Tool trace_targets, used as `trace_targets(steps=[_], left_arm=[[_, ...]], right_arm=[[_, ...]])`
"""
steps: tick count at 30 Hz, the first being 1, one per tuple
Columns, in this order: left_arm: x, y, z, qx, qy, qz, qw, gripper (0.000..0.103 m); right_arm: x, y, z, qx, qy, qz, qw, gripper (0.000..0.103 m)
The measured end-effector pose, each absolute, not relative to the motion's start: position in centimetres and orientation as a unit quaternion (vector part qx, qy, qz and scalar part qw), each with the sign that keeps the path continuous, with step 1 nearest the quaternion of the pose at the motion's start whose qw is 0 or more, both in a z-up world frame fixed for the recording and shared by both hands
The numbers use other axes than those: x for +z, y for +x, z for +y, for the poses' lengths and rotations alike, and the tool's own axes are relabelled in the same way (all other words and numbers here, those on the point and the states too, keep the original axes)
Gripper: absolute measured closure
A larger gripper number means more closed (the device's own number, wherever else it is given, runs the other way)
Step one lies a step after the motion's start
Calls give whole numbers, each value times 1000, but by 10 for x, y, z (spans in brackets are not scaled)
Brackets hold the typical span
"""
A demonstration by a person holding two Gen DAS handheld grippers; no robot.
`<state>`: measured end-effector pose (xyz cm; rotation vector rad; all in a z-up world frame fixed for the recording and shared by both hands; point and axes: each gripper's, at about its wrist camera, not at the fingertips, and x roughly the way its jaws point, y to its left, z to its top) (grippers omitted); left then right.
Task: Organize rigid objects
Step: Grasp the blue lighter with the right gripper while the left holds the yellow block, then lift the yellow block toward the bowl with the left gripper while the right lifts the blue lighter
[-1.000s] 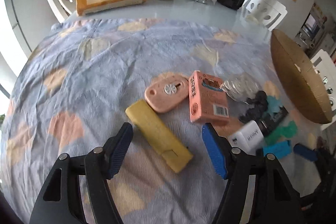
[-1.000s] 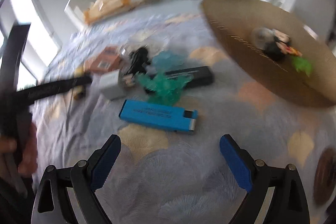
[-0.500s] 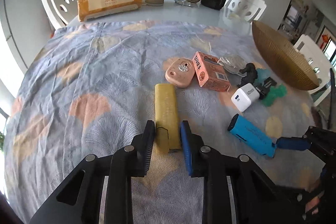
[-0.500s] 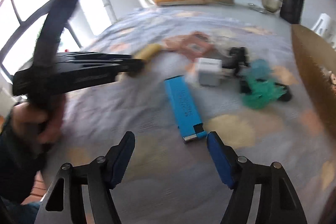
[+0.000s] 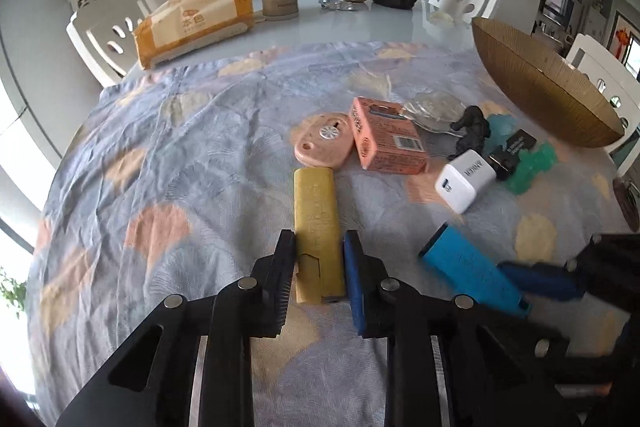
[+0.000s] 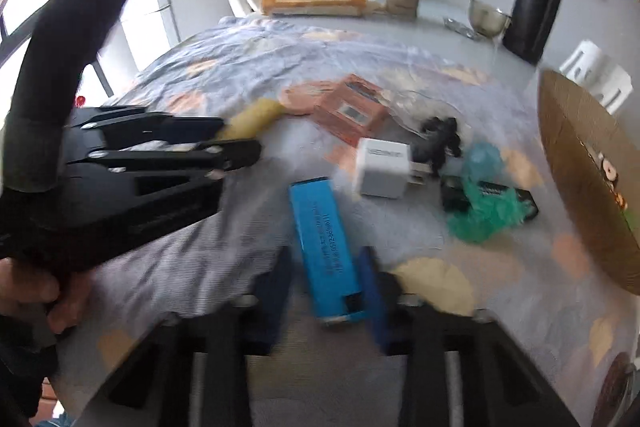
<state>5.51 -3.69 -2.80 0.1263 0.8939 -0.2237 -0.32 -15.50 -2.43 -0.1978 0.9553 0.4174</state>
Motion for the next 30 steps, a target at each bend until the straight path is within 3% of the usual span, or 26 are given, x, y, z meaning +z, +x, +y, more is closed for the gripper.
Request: trace_targets(steps=[11,21,24,26,30], left_arm=[[-11,15,-21,-117,-13,381,917,85],[-12,16,-16,-124,-28,376,918,85],[-18,21,-10,-125,-46,397,908,83],[-25,27,-10,-143,-54,424,893,72],[-28,28,-16,-136,-39,436,889,69]], right_arm=[[-2,-39,-217,118,-27,436,892,79],[-23,-29,-237,95,-25,451,887,79],[-25,-32,-236,94,-42,450,887,72],[-26,-33,-235,83,-46,451,888,52],[-27,-31,-240,81,-34,455,886,49]])
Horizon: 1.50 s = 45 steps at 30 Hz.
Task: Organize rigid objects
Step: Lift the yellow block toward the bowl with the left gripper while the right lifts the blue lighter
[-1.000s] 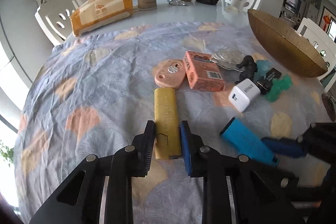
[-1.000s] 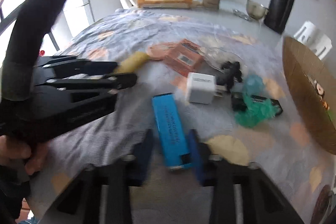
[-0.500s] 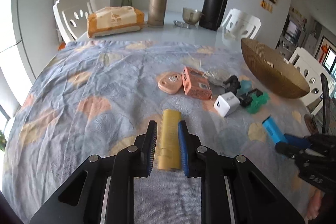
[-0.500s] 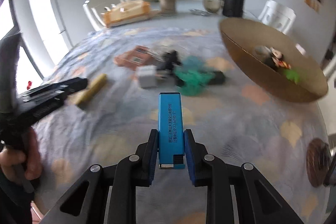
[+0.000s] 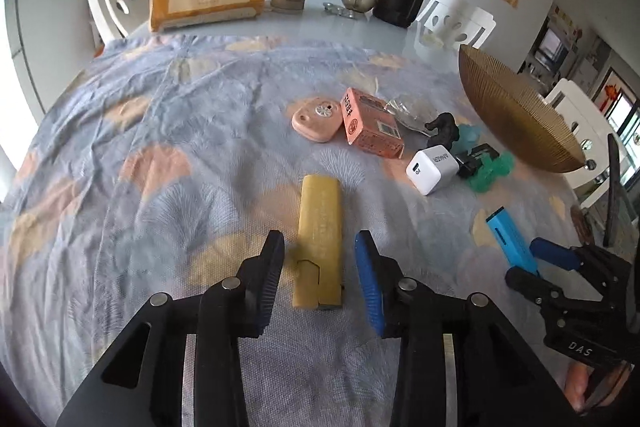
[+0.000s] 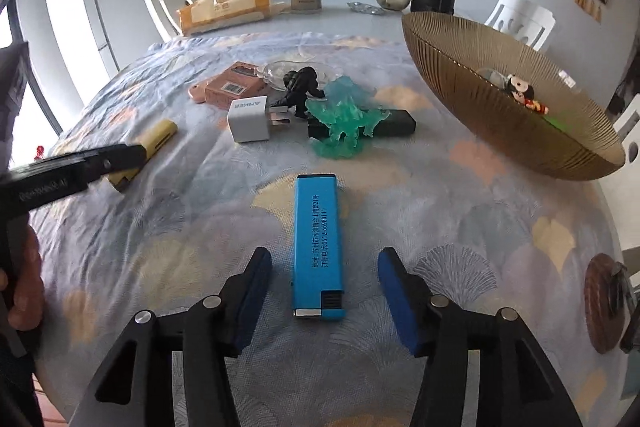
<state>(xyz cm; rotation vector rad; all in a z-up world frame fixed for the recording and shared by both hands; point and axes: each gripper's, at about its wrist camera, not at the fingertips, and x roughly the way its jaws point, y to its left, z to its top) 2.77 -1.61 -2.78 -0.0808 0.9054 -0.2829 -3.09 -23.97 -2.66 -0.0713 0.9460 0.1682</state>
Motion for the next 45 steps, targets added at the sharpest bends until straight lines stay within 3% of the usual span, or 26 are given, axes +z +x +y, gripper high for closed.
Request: trace_targets(steps=[3,6,9,14,19,24,27,30,34,37,39,41,42,45], left_arm=[[-28,27,-25,-126,-11,435,892,69],[-29,25,-41,-118,38,433,893,70],[-29,23,-53,-129,62,433,890,82],[-22,26,-53,-157,17,456,876,82],[0,25,-63,-232,-37,449,862,82],[39,22,-86,-264,-25,410,873,82],[64,20,-100,-282,-20,385,878,82],[87,21,-115,-300,-17,351,887,82],[103,29,-129,-304,-7,331,893,82],[97,31,-121,-298,-15,338,893,82],[89,28,-115,-290,-13,342,894,82],[81,28,-110,-285,-15,349,893,82],[76,29,-106,-285,-22,356,890,82],[67,31,-102,-284,-32,369,884,82]], right_arm=[[-26,-32,-237,82,-40,453,887,50],[-26,-33,-232,93,-47,449,888,64],[-25,-39,-220,96,-73,442,889,76],[-24,-50,-212,120,-57,457,879,78],[-8,-60,-229,183,58,456,869,78],[24,-68,-262,164,98,413,891,80],[45,-73,-283,128,99,381,910,90],[68,-75,-306,95,110,342,929,91],[71,-60,-326,82,106,350,927,91],[52,-55,-342,83,128,375,914,90],[33,-55,-352,90,145,400,901,82],[19,-57,-359,101,158,415,890,59],[11,-59,-362,108,164,424,884,53],[-3,-59,-360,111,158,455,869,49]])
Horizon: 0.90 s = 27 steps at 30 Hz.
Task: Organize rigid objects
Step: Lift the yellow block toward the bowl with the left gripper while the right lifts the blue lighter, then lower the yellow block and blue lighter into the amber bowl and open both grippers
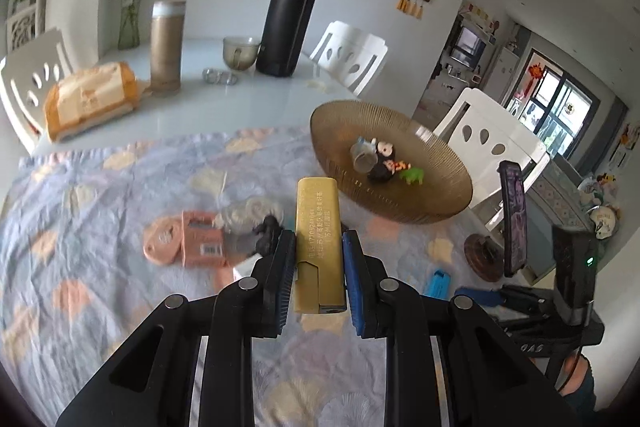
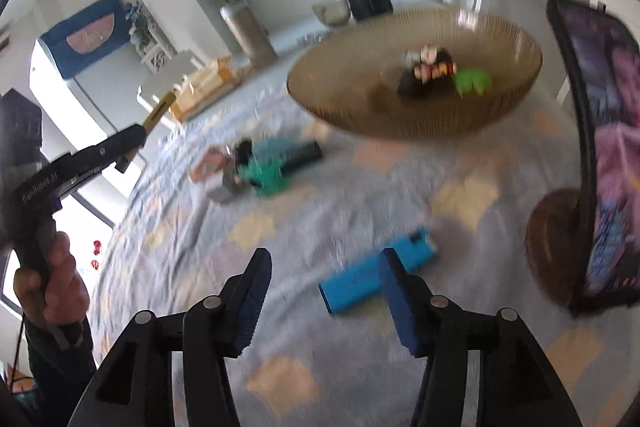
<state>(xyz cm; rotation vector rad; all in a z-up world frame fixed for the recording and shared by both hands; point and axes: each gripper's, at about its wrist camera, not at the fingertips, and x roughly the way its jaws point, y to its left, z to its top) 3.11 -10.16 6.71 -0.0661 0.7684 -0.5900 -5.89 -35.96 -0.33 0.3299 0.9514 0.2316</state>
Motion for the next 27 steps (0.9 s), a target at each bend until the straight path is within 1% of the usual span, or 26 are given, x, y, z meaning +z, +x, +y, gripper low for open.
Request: trace_targets(steps=[2,4,6,9,12,14,16,18,19,22,27], left_arm=[[62,30,-102,-282,-27,373,883,82],[60,28,-103,-284,-24,374,883,82],[58,26,-103,-284,-20,375,882,82],[59,22,-103,-283,-12,372,884,82],[59,20,-102,-283,-6,369,885,82],[58,21,-102,-282,-5,370,885,82],[56,23,-103,-282,-7,373,884,82],[54,24,-104,-282,-9,373,884,82],[54,23,-106,-283,-9,373,884,82],[59,25,-113,-289,-4,365,885,82],[73,34,-129,-301,-4,355,885,82]], right_arm=[[-16,-59,-351,112,152,482,855,49],[-24,-57,-341,87,136,493,855,48],[-24,-50,-336,64,123,490,861,46],[-24,-37,-330,48,112,481,868,46],[-26,-27,-317,24,63,465,883,47],[-26,-26,-311,-5,38,462,886,58],[-27,-26,-308,-25,19,458,889,64],[-26,-28,-308,-13,22,456,890,71],[-25,-31,-308,8,31,453,891,77],[-11,-44,-311,72,66,425,900,79],[36,-57,-319,65,69,371,924,79]])
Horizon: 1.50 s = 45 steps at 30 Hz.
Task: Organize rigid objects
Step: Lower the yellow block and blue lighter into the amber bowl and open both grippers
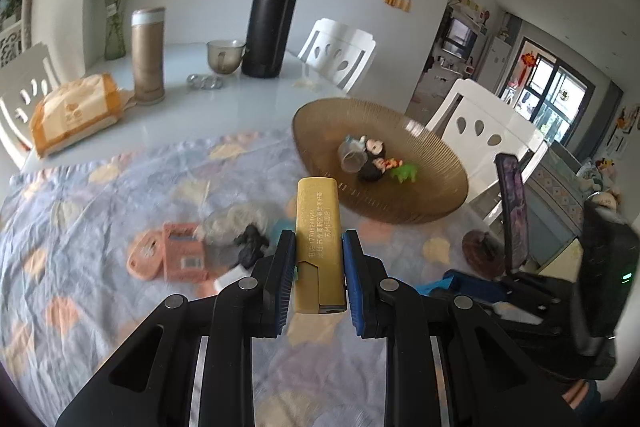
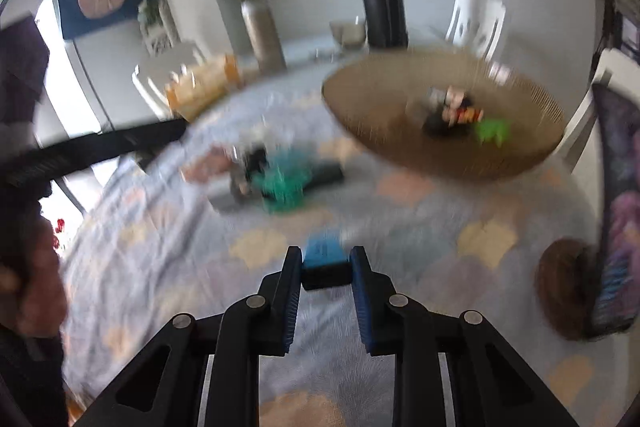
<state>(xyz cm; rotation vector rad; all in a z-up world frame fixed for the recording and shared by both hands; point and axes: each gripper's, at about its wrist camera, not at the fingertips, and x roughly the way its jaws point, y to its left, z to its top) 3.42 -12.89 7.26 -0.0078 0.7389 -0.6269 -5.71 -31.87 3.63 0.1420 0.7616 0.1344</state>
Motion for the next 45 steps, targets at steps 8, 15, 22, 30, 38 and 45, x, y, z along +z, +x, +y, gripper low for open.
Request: trace_targets(steps=[8,15,22,30,38,45], left_arm=[[94,44,-156,-316,9,331,889,82],[103,62,-192,-334,12,318,887,82],[54,96,-236,-332,32,372,866,82],[43,95,-248,-354,37,389,850,77],[80,74,-173,-325,-18,350,879,29],[89,35,-76,-252,-53,328,909,27]], right_arm=[[71,-46,-346,57,109,352,928,79],[120,-41,-375,-11,132,260,957,79],[89,-10,-375,-69,113,290,948,80],[80,-3,-380,-88,105,310,941,80],[98,-33,-387,-73,137,281,947,48],[107,-53,-348,-18,118,270,955,43]])
